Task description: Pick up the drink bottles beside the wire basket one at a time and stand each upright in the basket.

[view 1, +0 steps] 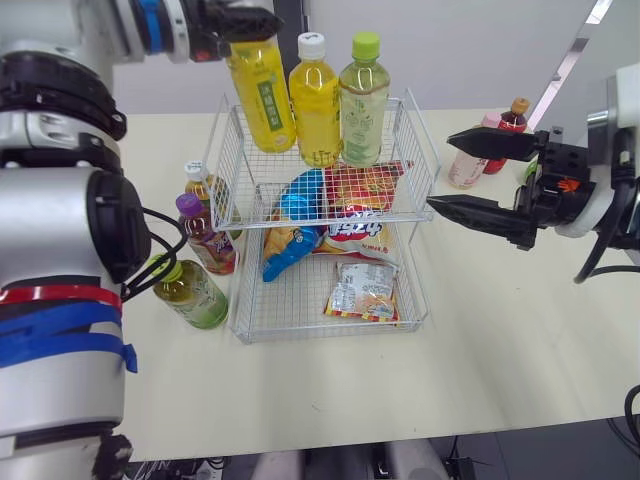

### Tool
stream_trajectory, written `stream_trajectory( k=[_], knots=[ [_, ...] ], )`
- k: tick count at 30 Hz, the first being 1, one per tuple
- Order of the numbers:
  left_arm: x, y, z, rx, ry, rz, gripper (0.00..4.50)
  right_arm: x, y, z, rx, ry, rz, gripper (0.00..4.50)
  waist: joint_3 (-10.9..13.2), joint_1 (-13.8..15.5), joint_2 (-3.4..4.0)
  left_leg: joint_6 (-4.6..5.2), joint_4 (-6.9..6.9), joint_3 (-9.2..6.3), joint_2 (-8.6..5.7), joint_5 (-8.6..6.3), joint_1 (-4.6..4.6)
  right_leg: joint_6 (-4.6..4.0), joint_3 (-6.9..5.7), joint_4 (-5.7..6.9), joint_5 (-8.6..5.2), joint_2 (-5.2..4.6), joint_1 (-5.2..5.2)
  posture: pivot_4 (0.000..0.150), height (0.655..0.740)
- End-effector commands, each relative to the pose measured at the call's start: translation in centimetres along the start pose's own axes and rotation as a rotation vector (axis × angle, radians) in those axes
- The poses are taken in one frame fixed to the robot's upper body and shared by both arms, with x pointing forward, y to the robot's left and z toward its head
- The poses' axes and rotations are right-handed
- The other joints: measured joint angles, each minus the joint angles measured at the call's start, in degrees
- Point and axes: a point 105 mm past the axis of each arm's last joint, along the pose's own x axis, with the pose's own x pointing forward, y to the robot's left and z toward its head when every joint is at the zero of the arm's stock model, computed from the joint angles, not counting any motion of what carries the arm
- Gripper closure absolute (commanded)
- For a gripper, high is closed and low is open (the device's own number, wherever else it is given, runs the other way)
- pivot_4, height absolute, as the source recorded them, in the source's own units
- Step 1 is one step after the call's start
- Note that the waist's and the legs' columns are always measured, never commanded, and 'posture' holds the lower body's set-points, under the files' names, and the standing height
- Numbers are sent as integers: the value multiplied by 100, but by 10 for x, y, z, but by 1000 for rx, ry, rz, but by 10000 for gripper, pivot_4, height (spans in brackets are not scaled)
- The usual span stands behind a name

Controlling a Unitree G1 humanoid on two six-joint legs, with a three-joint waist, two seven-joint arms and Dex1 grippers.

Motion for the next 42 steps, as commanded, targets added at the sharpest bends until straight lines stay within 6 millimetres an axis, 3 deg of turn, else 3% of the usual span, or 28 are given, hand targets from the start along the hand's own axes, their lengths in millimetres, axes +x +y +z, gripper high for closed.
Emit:
stream_trajectory(
  k=[1, 10, 11, 19, 24, 30, 38, 42],
  knots=[
    [-2, -5, 23, 92, -71, 1, 31048, -4, 4, 11, -43, -23, -8, 0, 0, 1, 0, 0, 0, -2, 0, 0, 0, 0, 1, 0, 0, 0, 0, 1500, 7400],
    [4, -7, 16, 82, -55, -18, 31048, -6, 4, 10, -41, -16, -15, 0, 0, 14, 0, 0, 1, -2, -1, 0, 0, 0, 0, 1, 0, -1, 0, 1500, 7400],
    [4, -7, 17, 90, -58, -18, 23948, -6, 4, 10, -41, -15, -16, 0, 0, 14, 0, 0, 1, -2, -1, 0, 0, 0, 0, 1, 0, -1, 0, 1500, 7400],
    [-16, -8, 32, 124, -88, -43, 246, -6, 5, 9, -41, -10, -15, 0, 0, 5, 0, 0, 2, -2, 0, 0, 1, 0, 0, 3, 0, 0, 1, 1500, 7400],
    [-54, -1, 49, 112, -139, -10, 246, -6, 5, 9, -40, -9, -14, 0, 0, -41, 2, 0, -1, -3, 2, 0, 2, 0, 1, 3, 0, 2, -1, 1500, 7400],
    [-94, -4, 48, 144, -139, 12, 246, -3, 4, 9, -44, -16, 5, 0, -1, -22, 4, 0, 2, -5, 2, 0, 6, 0, 5, 4, 0, 1, 3, 1500, 7400],
    [-152, -28, 11, 79, -80, 111, 246, 2, 9, 10, -52, -38, 78, 0, -1, -26, 7, -1, 4, -18, 12, 1, 9, -2, 3, 7, 1, 7, 3, 1500, 7400],
    [-174, -44, -30, 27, 9, 177, 246, 8, 15, 10, -64, -59, 190, 0, -3, -26, 13, -1, 2, -9, 10, 1, 16, -2, 11, 5, 1, 3, 7, 1500, 7400]
  ],
)
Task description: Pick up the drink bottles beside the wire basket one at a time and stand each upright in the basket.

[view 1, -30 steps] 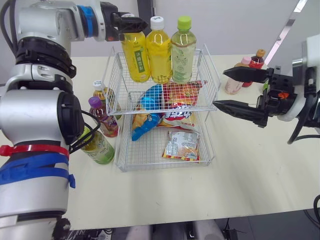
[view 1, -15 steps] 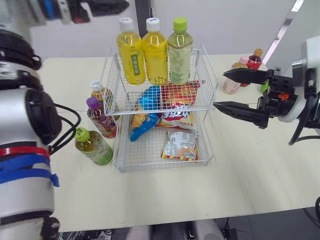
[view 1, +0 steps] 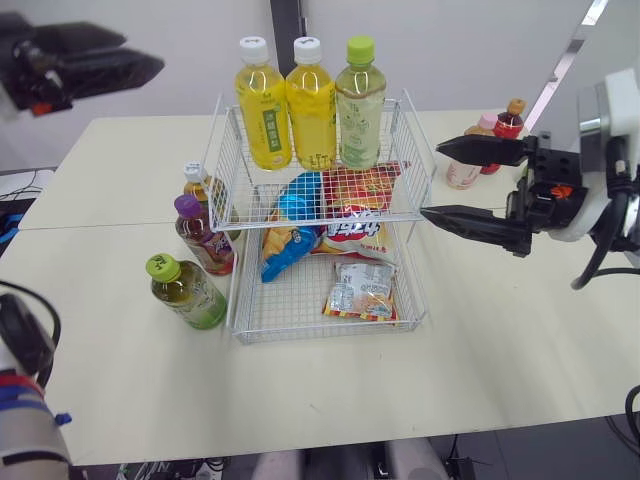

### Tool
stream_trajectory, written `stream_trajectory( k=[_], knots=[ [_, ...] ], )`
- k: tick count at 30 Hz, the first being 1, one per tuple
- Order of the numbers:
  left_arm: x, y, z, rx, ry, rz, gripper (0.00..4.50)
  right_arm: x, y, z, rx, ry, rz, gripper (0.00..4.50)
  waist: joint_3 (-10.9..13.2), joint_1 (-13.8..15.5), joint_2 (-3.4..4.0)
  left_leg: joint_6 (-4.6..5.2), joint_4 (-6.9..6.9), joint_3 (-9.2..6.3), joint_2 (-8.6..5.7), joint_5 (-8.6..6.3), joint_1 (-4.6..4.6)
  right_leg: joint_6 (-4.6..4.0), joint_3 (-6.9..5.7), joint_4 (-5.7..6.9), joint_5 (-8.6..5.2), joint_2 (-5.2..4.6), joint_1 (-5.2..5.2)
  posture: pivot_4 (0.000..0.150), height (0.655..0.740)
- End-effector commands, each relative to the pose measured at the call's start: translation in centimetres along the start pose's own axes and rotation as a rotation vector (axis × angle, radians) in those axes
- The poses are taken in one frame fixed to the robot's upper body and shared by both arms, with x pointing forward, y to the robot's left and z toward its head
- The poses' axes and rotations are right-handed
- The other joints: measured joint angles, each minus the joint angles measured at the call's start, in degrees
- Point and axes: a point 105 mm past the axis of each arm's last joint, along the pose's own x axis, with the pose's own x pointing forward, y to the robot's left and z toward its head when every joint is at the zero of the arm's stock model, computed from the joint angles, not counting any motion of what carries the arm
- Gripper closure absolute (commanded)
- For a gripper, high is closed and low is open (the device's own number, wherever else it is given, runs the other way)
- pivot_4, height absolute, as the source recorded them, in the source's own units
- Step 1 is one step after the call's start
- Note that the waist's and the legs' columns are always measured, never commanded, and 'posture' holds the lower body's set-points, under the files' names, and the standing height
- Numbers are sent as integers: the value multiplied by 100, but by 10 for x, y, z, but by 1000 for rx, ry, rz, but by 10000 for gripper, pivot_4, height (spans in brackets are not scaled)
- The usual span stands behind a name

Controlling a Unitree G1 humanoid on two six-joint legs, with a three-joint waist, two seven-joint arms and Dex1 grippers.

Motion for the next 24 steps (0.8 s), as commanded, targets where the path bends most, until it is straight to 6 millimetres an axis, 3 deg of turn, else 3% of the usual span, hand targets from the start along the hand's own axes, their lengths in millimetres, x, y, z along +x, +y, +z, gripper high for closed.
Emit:
stream_trajectory(
  k=[1, 7, 11, 15, 24],
  knots=[
    [-22, -18, -16, -22, 19, 45, 246, 3, 5, 10, -51, -40, 93, 0, 0, 4, 0, 0, 0, 2, 3, 0, 5, 0, 1, 3, 0, 1, 1, 1500, 7400],
    [-42, -39, -69, -89, 73, 150, 246, 15, 12, 7, -31, -62, 240, 0, -2, 42, -4, -1, 3, -2, 11, 0, 8, -11, -5, 0, 6, 6, 7, 1500, 7400],
    [-42, -57, -100, -149, 64, 206, 246, 21, 19, 4, -18, -70, 319, 0, -3, 103, -2, -1, 1, 3, 12, 0, 13, -19, -1, -5, 11, 4, 10, 1500, 7400],
    [-39, -66, -122, -176, 32, 303, 246, 24, 26, 3, -6, -75, 368, 0, -7, 171, -10, -2, 4, 1, 13, 0, 13, -22, -4, -9, 14, 5, 14, 1500, 7400],
    [-21, -77, -150, -222, 48, 438, 246, 27, 32, 0, -8, -62, 380, 0, -8, 185, -10, -5, 2, 6, 11, 2, 19, -24, 1, -7, 18, 6, 16, 1500, 7400]
  ],
)
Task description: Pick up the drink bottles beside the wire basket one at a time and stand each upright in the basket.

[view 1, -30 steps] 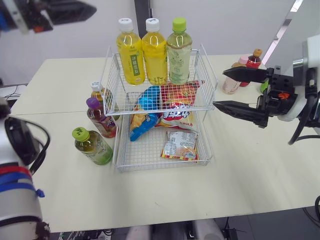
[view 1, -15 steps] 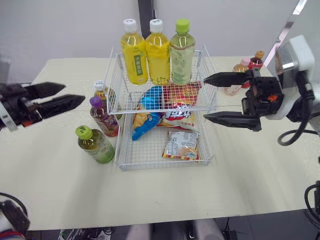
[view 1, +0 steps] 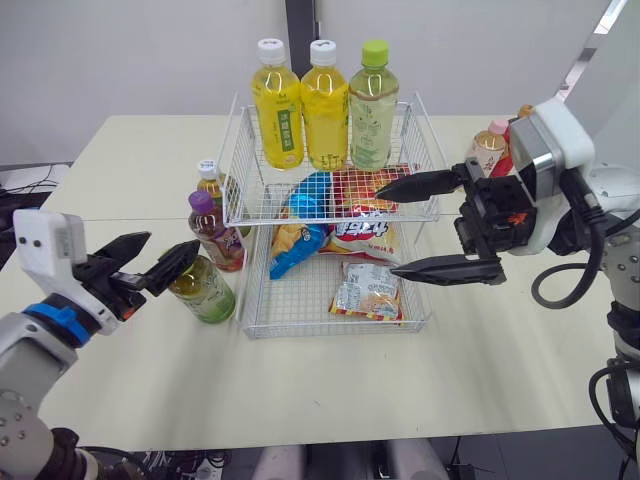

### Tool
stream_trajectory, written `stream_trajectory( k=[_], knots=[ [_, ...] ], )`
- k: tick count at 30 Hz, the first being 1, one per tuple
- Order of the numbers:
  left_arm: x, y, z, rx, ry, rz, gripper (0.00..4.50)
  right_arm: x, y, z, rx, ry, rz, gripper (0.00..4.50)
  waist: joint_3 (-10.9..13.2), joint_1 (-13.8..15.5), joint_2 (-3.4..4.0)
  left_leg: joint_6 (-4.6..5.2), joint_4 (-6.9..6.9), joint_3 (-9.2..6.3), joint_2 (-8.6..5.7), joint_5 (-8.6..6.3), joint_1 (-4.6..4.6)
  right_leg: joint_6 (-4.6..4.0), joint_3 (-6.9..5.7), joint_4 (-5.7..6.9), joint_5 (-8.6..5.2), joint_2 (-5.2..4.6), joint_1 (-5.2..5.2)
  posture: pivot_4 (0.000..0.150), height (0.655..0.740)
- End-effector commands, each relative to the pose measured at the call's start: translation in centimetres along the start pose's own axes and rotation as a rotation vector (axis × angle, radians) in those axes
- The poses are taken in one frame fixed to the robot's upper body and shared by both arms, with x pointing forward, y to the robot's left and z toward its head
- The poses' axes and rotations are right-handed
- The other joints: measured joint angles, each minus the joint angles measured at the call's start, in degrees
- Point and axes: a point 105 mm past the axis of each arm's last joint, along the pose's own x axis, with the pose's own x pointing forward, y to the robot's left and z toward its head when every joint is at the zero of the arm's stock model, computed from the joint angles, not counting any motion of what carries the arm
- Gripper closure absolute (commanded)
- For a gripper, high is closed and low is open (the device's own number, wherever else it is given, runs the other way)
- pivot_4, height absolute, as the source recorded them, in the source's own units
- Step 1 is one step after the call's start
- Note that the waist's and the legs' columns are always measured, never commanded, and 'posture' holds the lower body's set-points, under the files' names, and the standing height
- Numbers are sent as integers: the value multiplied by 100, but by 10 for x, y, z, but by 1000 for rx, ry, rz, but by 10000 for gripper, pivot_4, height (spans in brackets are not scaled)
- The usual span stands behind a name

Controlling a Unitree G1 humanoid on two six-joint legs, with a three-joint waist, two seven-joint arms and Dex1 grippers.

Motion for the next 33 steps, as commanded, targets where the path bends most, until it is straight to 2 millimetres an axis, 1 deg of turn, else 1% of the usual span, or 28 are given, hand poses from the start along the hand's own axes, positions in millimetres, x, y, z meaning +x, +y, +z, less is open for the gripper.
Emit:
stream_trajectory(
  k=[1, 5, 11, 14, 15, 16, 22, 23, 24, 27, 29, 33],
  knots=[
    [3, -6, -4, 63, -5, 56, 246, -2, 3, 7, -41, 7, -3, 0, 0, 0, 0, 0, 0, -1, 1, 0, 0, 0, -2, 0, 0, 1, 0, 1500, 7400],
    [9, -2, -12, 90, 10, 122, 246, -3, 2, 8, -43, 11, -8, 0, 0, 0, 0, 0, -1, 0, 2, 0, 1, -2, -1, 0, 1, 2, 1, 1500, 7400],
    [18, -5, -17, 97, 6, 126, 246, -4, 1, 8, -42, 9, -16, 0, 0, 6, 0, 0, -1, 0, 1, 0, 2, -2, -2, -1, 1, 2, 2, 1500, 7400],
    [25, -11, -20, 91, 6, 99, 6325, -4, 1, 9, -43, 10, -19, 0, 0, 7, 0, 1, -2, 1, 0, 0, 2, -2, -1, -2, 1, 2, 2, 1500, 7400],
    [27, -12, -20, 95, 5, 101, 9041, -5, 0, 9, -43, 11, -21, 0, 0, 7, 0, 0, -2, 0, 1, 0, 2, -2, -1, -2, 1, 2, 2, 1500, 7400],
    [27, -11, -20, 102, 8, 110, 12807, -5, 0, 9, -43, 14, -24, 0, 0, 7, 0, 0, -1, 0, 1, 0, 2, -2, -2, -2, 1, 2, 2, 1500, 7400],
    [24, -5, -22, 121, 9, 147, 30167, -7, -1, 8, -38, 21, -36, 0, -1, 8, 2, 1, -3, 1, 0, 0, 2, -2, -1, -3, 1, 2, 2, 1500, 7400],
    [24, -4, -22, 120, 2, 151, 31138, -7, -1, 8, -37, 22, -38, 0, -1, 8, 2, 1, -3, 0, 0, 0, 2, -2, -1, -3, 1, 1, 2, 1500, 7400],
    [23, -3, -20, 122, -8, 154, 31130, -8, -1, 8, -37, 23, -40, 0, -1, 8, 2, 1, -3, 1, 0, 0, 2, -2, -1, -4, 1, 1, 3, 1500, 7400],
    [17, -2, -6, 131, -75, 131, 31130, -9, -3, 8, -41, 25, -51, 0, -1, 7, 2, 1, -3, 0, 0, 0, 2, -2, -2, -5, 1, 2, 3, 1500, 7400],
    [14, 0, 8, 145, -112, 94, 31130, -10, -5, 8, -43, 28, -61, 0, -1, 6, 1, 1, -4, 0, 2, 0, 1, -2, -3, -5, 1, 2, 2, 1500, 7400],
    [8, 5, 46, 180, -122, -30, 31130, -15, -9, 8, -49, 41, -81, 0, 1, 0, -1, 0, -4, -6, 2, 0, -1, -2, -9, -8, 1, 5, 0, 1500, 7400]
  ],
)
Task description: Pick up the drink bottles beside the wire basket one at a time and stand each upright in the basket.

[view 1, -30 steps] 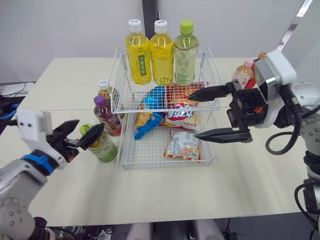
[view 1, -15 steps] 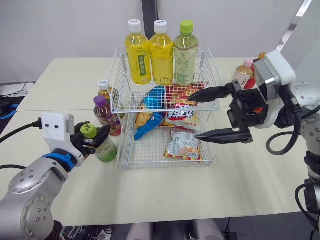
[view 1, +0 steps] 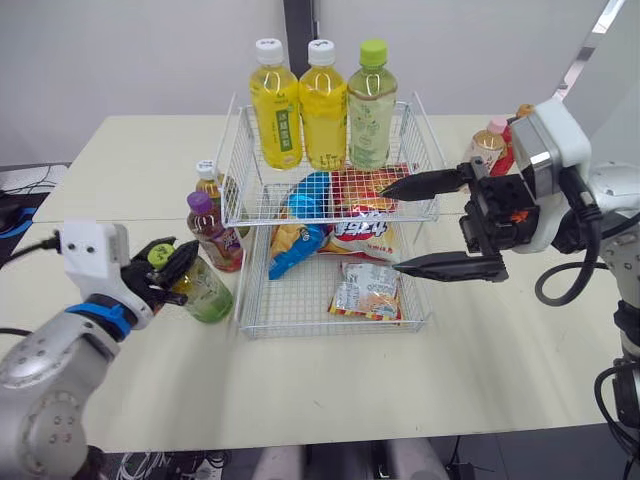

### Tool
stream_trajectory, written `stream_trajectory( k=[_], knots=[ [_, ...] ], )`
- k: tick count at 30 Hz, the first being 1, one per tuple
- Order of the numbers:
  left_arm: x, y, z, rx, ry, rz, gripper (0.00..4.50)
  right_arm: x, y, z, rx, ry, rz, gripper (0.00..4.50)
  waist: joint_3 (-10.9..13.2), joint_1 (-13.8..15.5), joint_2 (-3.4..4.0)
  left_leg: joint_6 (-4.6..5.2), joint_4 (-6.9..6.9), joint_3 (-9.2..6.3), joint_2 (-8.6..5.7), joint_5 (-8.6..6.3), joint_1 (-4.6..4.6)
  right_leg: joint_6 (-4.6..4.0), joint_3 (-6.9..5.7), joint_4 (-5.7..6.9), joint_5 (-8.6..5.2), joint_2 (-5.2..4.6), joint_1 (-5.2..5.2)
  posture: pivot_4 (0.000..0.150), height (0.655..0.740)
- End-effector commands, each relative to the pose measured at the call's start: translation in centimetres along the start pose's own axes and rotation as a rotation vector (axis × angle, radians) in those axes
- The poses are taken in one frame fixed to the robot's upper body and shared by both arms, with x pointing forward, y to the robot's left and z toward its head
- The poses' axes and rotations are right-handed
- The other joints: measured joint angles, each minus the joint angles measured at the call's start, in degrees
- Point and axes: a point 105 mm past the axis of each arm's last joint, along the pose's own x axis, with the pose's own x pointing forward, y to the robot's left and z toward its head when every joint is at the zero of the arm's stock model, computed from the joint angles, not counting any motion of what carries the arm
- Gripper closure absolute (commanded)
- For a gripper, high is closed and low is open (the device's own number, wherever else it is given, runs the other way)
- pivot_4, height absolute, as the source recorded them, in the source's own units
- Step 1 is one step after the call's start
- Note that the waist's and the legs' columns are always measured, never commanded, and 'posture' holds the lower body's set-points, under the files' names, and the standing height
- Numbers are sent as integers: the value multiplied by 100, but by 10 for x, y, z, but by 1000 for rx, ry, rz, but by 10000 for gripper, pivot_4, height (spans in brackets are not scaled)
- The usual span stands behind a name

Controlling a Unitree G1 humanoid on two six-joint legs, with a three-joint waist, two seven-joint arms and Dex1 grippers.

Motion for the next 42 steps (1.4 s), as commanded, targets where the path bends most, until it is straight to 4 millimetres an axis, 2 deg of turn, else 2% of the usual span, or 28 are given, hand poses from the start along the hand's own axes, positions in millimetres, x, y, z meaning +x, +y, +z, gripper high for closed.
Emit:
stream_trajectory(
  k=[1, 7, 10, 13, 20, 22, 26, 36, 42],
  knots=[
    [-10, 6, 52, 55, -95, -104, 31130, -9, -3, 11, -60, -3, -30, 0, 0, -6, 0, 0, 0, -1, 0, 0, 0, 0, -1, 1, 0, 1, 0, 1500, 7400],
    [-18, 22, 127, 94, -120, -220, 31130, -17, -8, 13, -66, 19, -59, 0, 2, -28, 2, 0, -12, 3, -2, -1, -5, 3, 0, -23, 0, 0, -2, 1500, 7400],
    [-19, 21, 163, 95, -176, -277, 31131, -21, -10, 14, -65, 26, -83, 0, 3, -28, 3, 0, -18, 3, -2, -1, -7, 3, -1, -28, 1, 1, -4, 1500, 7400],
    [-17, 9, 192, 91, -199, -388, 31130, -26, -10, 16, -59, 33, -111, 0, 4, -19, 2, 0, -18, 3, -3, -1, -12, 6, -6, -32, 2, 1, -4, 1500, 7400],
    [1, -35, 233, 103, -223, -656, 31131, -35, -11, 19, -51, 50, -169, 0, 6, -34, 3, 0, -11, 14, -8, 0, -22, 13, -8, -32, 5, 0, -6, 1500, 7400],
    [9, -50, 234, 125, -198, -730, 31130, -37, -12, 20, -48, 54, -189, 0, 7, -37, 4, 0, -11, 19, -9, 0, -22, 13, -5, -29, 4, 0, -7, 1500, 7400],
    [31, -84, 221, 201, -118, -863, 31131, -39, -9, 19, -40, 58, -219, 0, 9, -37, 8, 0, -12, 28, -7, 0, -22, 13, 0, -28, 4, 0, -9, 1500, 7400],
    [92, -133, 206, 244, -122, -939, 31131, -47, -10, 16, -36, 66, -291, 0, 11, -53, 10, 1, -7, 45, -4, 0, -24, 12, 10, -25, 4, -1, -16, 1500, 7400],
    [115, -157, 195, 251, -112, -976, 31131, -55, -13, 14, -42, 76, -349, 0, 11, -35, 10, 1, -3, 47, -10, 0, -28, 13, 12, -27, 5, -6, -15, 1500, 7400]
  ],
)
